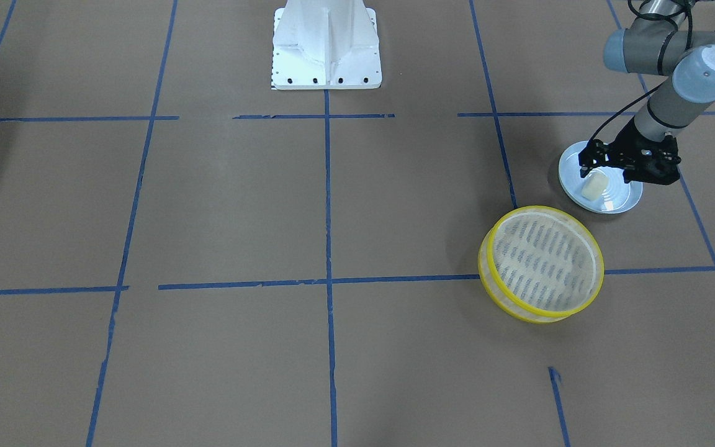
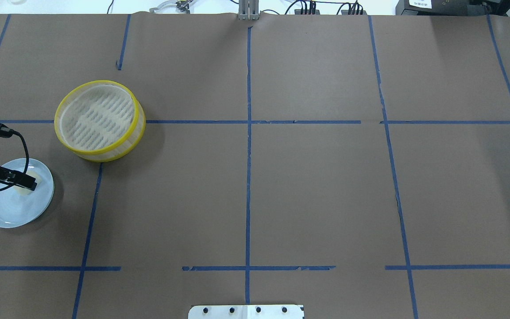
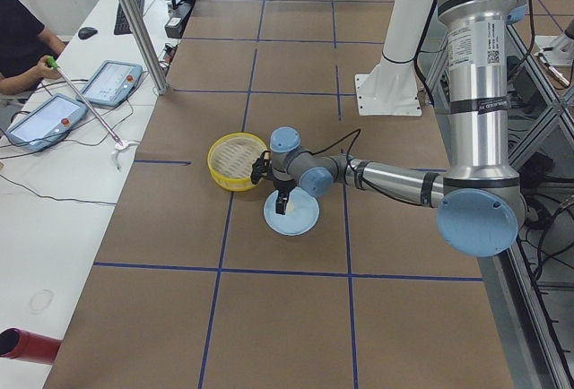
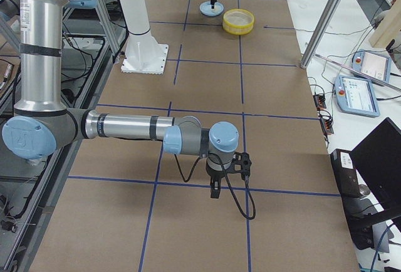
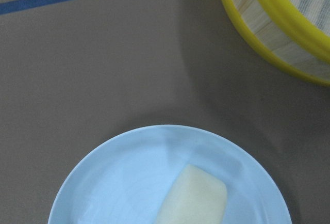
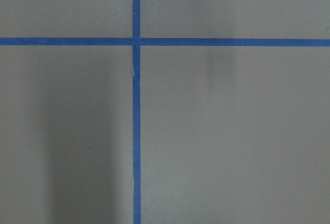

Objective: Place bun in steamer
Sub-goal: 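Move the left gripper down over the pale bun on the blue plate, then close the left gripper on the bun and lift it off the plate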

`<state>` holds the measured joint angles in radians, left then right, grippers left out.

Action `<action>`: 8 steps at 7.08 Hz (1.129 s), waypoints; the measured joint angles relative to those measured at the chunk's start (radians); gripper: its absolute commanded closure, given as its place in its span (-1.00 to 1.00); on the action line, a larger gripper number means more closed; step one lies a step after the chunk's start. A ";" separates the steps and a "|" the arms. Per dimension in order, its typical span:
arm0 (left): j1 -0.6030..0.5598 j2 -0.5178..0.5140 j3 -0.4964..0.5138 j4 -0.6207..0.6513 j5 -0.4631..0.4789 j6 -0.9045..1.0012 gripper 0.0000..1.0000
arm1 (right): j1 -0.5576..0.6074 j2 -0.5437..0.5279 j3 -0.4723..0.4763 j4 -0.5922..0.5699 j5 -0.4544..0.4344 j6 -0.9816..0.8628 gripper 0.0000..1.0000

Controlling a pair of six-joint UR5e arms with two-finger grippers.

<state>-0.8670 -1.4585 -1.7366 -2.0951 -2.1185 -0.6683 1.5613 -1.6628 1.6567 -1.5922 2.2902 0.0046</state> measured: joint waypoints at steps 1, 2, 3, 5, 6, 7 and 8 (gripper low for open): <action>0.006 -0.001 0.016 -0.024 0.000 0.000 -1.00 | 0.000 0.000 0.000 0.000 0.000 0.000 -1.00; 0.008 -0.003 0.027 -0.041 -0.001 -0.001 -1.00 | 0.000 0.000 0.000 0.000 0.000 0.000 -1.00; 0.010 -0.006 0.032 -0.049 -0.001 -0.007 -0.90 | 0.000 0.000 0.000 0.000 0.000 0.000 -1.00; 0.013 -0.011 0.033 -0.053 -0.001 -0.019 -0.73 | 0.000 0.000 0.000 0.000 0.000 0.000 -1.00; 0.015 -0.012 0.034 -0.054 -0.001 -0.021 -0.71 | -0.001 0.000 0.000 0.000 0.000 0.000 -1.00; 0.016 -0.012 0.034 -0.054 -0.001 -0.022 -0.65 | -0.001 0.000 0.000 0.000 0.000 0.000 -1.00; 0.017 -0.012 0.034 -0.054 -0.001 -0.024 -0.52 | -0.001 0.000 0.000 0.000 0.000 0.000 -1.00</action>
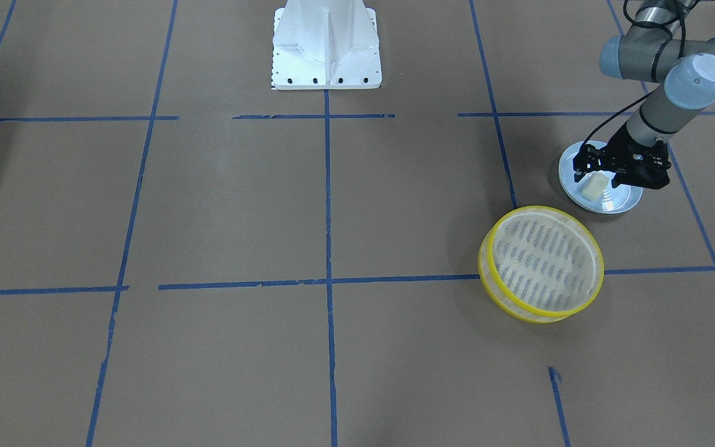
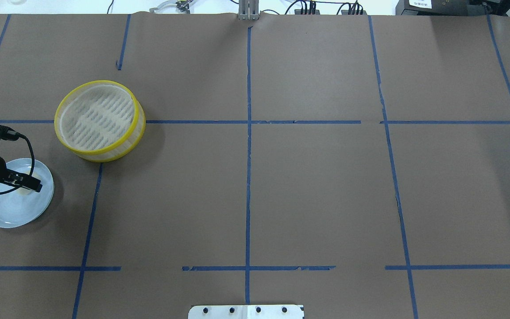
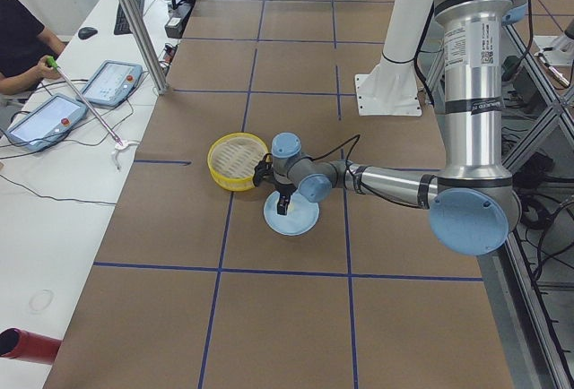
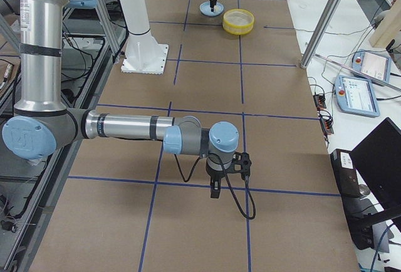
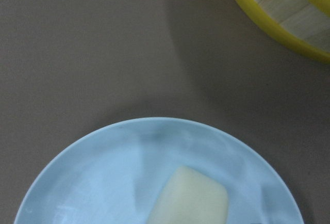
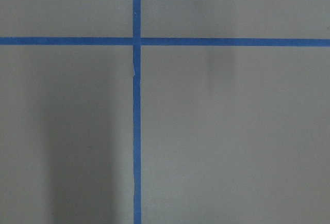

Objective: Place bun in steamer
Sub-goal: 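Close the left gripper on the bun and lift it off the plate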

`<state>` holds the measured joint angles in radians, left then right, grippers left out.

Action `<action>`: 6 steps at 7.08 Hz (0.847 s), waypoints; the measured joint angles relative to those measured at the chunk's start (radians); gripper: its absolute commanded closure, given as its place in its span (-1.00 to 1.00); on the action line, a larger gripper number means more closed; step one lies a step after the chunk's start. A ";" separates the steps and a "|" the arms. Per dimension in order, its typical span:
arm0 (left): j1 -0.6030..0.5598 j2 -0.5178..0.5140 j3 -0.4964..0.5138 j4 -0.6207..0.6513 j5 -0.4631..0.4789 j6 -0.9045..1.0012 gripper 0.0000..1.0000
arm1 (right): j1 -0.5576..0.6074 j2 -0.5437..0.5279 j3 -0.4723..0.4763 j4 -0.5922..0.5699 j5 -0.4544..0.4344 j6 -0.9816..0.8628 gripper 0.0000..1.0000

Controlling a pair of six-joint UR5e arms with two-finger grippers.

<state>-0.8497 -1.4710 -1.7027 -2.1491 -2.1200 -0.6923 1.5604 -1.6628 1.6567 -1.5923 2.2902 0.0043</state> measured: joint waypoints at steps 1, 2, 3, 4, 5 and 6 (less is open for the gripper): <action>0.001 -0.001 0.001 0.000 0.000 -0.002 -0.26 | 0.000 0.000 0.000 0.000 0.000 0.000 -1.00; 0.001 -0.002 0.002 -0.005 0.000 -0.004 -0.02 | 0.001 0.000 0.000 0.000 0.000 0.000 -1.00; 0.001 -0.002 0.003 -0.012 0.000 -0.006 0.17 | 0.001 0.000 0.000 0.000 0.000 0.000 -1.00; 0.001 -0.001 0.004 -0.018 0.000 -0.007 0.26 | 0.001 0.000 0.000 0.000 0.000 0.000 -1.00; 0.001 -0.001 0.004 -0.020 0.000 -0.007 0.31 | 0.001 0.000 0.000 0.000 0.000 0.000 -1.00; 0.001 0.000 0.005 -0.021 0.000 -0.007 0.33 | 0.001 0.000 0.000 0.000 0.000 0.000 -1.00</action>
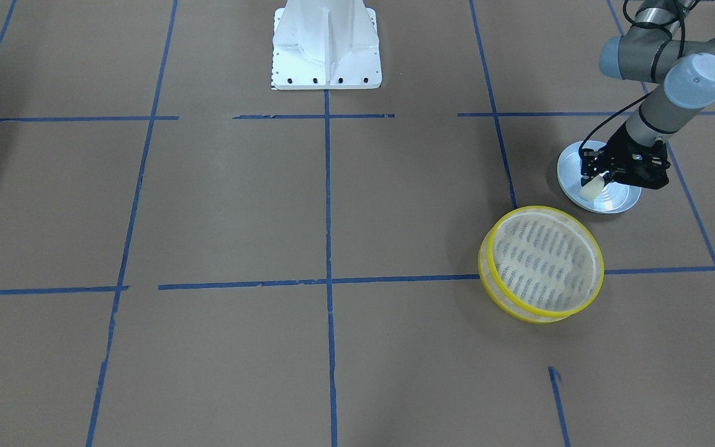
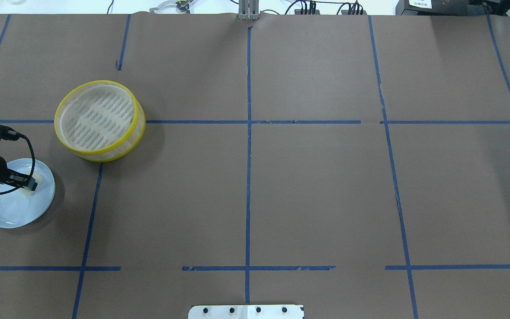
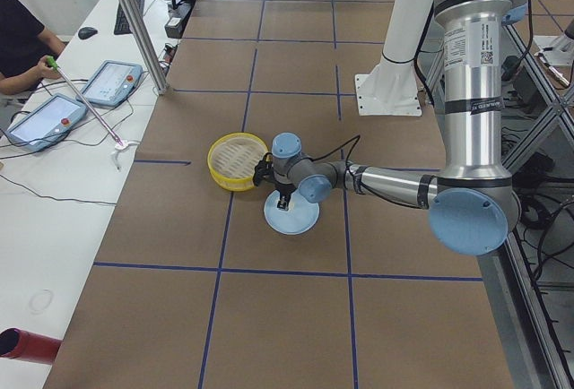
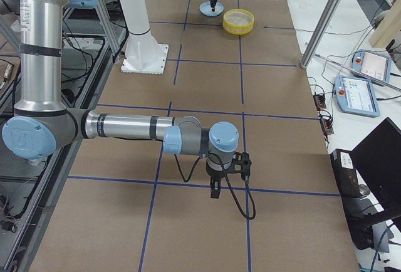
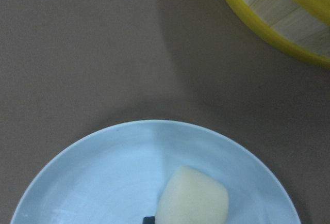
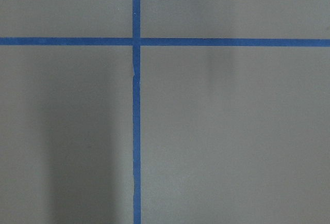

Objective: Place bun in steamer
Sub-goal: 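Close the left gripper on the bun and lift it off the plate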

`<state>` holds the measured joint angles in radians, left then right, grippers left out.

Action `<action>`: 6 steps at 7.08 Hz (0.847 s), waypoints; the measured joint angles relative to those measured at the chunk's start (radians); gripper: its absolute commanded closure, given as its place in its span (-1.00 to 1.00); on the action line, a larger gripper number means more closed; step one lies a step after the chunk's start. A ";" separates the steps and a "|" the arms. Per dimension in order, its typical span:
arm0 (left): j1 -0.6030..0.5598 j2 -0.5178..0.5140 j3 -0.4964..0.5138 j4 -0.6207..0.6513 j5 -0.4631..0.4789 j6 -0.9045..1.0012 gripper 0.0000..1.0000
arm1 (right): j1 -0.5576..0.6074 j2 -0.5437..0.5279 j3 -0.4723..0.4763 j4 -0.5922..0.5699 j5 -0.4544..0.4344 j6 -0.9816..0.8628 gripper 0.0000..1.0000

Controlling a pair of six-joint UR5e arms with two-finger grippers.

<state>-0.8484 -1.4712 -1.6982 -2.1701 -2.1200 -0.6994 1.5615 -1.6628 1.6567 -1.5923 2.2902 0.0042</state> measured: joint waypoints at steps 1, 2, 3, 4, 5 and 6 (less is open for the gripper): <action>0.000 0.000 0.000 0.000 0.000 0.000 0.33 | 0.000 0.000 0.000 0.000 0.000 0.000 -1.00; 0.000 0.000 -0.001 0.000 0.000 0.000 0.33 | 0.000 0.000 0.000 0.000 0.000 0.000 -1.00; -0.001 0.001 -0.005 0.000 0.000 0.001 0.33 | 0.000 0.000 0.000 0.000 0.000 0.000 -1.00; -0.003 0.003 -0.017 0.001 -0.001 0.004 0.33 | 0.000 0.000 0.000 0.000 0.000 0.000 -1.00; -0.009 0.010 -0.038 0.004 -0.004 0.008 0.35 | -0.001 0.000 0.000 0.000 0.000 0.000 -1.00; -0.014 0.021 -0.067 0.007 -0.008 0.012 0.39 | -0.001 0.000 0.000 0.000 0.000 0.000 -1.00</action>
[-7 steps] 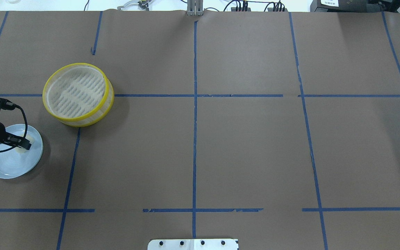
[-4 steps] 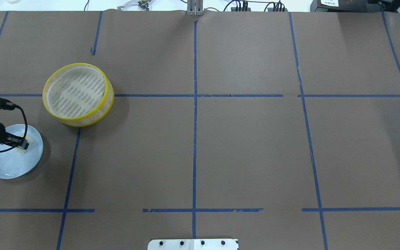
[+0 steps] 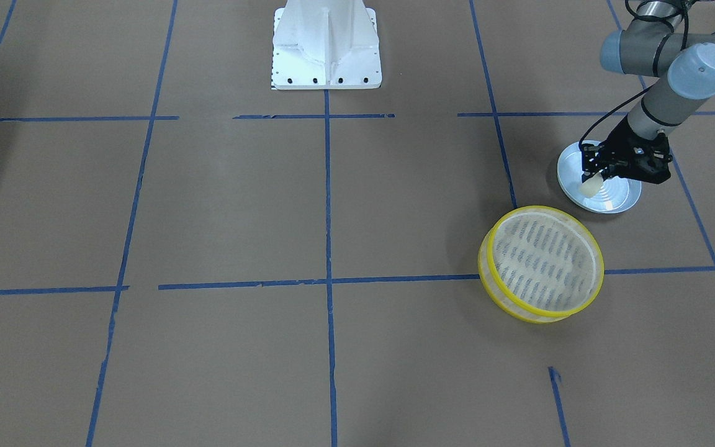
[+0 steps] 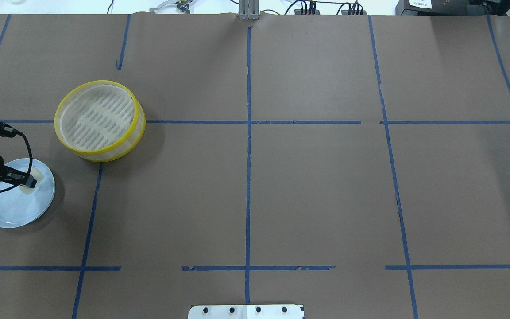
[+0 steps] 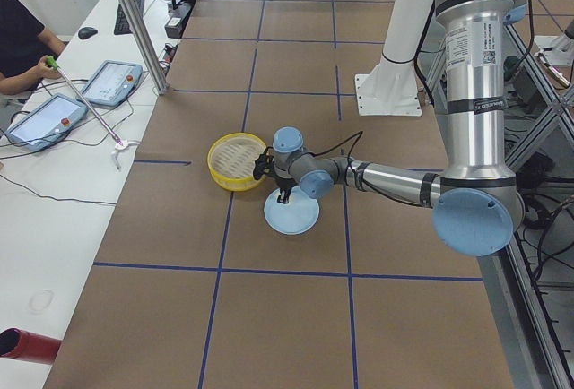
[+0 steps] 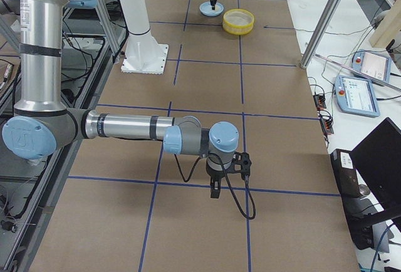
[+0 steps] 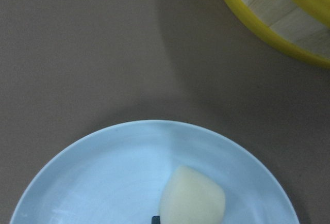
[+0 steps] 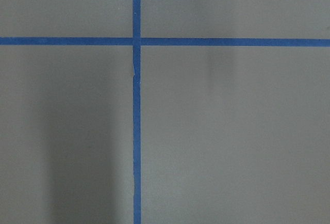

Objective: Place bun in steamer
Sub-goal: 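Close the left gripper on the bun and lift it off the plate, then carry the bun with the left gripper over the yellow steamer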

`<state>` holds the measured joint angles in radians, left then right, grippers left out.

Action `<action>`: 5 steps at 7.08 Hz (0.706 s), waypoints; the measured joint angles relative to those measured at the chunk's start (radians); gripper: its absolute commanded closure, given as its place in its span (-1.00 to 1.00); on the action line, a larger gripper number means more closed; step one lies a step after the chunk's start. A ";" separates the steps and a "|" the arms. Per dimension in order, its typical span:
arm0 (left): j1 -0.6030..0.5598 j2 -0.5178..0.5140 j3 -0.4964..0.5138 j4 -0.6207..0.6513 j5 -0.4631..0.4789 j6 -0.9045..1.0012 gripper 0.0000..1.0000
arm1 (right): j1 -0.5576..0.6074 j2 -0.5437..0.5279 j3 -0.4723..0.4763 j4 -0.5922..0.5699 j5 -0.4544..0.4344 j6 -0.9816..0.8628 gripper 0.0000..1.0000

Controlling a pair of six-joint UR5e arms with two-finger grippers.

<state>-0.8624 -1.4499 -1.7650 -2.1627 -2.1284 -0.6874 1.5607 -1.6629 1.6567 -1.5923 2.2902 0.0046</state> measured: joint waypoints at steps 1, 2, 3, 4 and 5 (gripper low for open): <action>-0.004 0.016 -0.030 0.003 -0.003 0.002 0.41 | 0.000 0.000 0.000 0.000 0.000 0.000 -1.00; -0.014 0.024 -0.060 0.014 -0.005 0.004 0.42 | 0.000 0.000 0.000 0.000 0.000 -0.001 -1.00; -0.032 0.024 -0.092 0.048 -0.006 0.015 0.42 | 0.000 0.000 0.000 0.000 0.000 0.000 -1.00; -0.065 0.018 -0.133 0.125 -0.006 0.054 0.42 | 0.000 0.000 0.000 0.000 0.000 0.000 -1.00; -0.109 -0.011 -0.172 0.243 -0.007 0.117 0.42 | 0.000 0.000 0.000 0.000 0.000 0.000 -1.00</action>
<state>-0.9714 -1.4611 -1.9371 -1.9193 -2.1352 -0.5705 1.5605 -1.6628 1.6567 -1.5923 2.2903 0.0046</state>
